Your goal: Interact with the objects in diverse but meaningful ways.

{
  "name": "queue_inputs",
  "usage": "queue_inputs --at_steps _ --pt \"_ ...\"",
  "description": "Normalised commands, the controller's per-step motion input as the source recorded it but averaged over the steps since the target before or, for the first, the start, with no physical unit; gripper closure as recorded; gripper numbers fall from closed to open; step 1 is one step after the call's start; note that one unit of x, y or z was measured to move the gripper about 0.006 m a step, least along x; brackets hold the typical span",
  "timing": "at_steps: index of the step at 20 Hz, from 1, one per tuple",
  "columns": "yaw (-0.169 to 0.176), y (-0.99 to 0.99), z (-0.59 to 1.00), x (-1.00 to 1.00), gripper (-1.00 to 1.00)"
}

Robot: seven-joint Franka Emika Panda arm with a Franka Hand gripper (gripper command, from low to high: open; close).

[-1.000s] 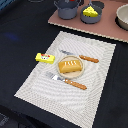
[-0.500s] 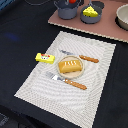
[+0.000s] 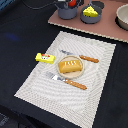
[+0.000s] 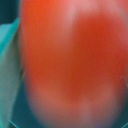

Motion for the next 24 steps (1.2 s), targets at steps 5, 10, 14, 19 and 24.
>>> queue_inputs --at_steps 5,10,14,19,24 --pt "0.026 0.32 0.20 0.01 -1.00" --pt "0.028 0.25 0.25 0.00 -1.00" --pt "0.007 0.04 0.25 0.16 -1.00" --pt "0.000 -0.21 0.11 0.34 -1.00" --pt "-0.023 -0.29 0.19 0.29 -1.00"
